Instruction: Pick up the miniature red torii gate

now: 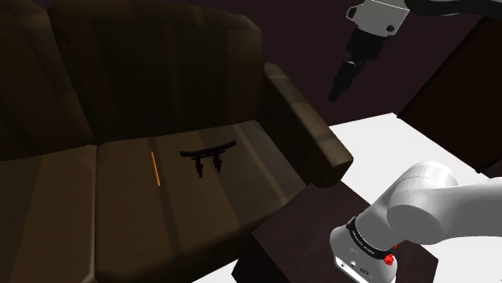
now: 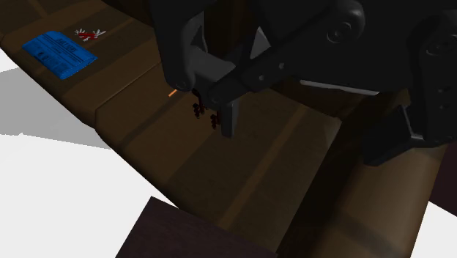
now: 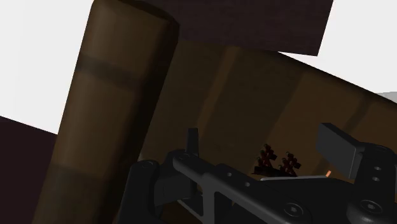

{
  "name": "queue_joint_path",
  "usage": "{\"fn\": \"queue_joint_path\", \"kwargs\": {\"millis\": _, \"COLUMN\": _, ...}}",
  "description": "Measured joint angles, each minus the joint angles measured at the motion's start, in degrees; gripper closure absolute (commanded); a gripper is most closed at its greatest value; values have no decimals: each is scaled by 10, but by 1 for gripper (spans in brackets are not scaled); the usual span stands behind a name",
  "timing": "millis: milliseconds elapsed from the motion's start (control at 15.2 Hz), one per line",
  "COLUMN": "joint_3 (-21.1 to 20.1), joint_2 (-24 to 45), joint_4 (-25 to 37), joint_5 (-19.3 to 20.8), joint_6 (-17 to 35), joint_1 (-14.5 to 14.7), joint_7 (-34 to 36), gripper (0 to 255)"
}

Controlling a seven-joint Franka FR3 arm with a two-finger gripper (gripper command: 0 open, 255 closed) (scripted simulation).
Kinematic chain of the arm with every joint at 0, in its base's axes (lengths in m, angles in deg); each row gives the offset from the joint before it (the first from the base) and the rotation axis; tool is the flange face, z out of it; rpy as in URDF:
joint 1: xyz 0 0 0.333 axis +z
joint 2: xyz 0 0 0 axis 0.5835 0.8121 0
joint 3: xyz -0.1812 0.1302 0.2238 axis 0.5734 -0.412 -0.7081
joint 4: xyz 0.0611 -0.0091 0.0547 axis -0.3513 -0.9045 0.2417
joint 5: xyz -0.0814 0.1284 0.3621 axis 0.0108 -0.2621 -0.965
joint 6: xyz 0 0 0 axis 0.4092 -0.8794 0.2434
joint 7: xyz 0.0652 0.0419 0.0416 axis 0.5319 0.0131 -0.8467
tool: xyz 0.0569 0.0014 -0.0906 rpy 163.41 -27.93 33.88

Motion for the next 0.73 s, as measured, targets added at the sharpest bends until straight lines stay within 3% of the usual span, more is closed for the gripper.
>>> {"fn": "queue_joint_path", "kwargs": {"millis": 396, "joint_3": -23, "joint_2": 59, "joint_4": -12, "joint_5": -24, "joint_6": 50, "joint_1": 5, "joint_7": 45, "gripper": 0}}
{"fn": "queue_joint_path", "kwargs": {"millis": 726, "joint_3": -42, "joint_2": 157, "joint_4": -5, "joint_5": -46, "joint_6": 119, "joint_1": 6, "joint_7": 87, "gripper": 0}}
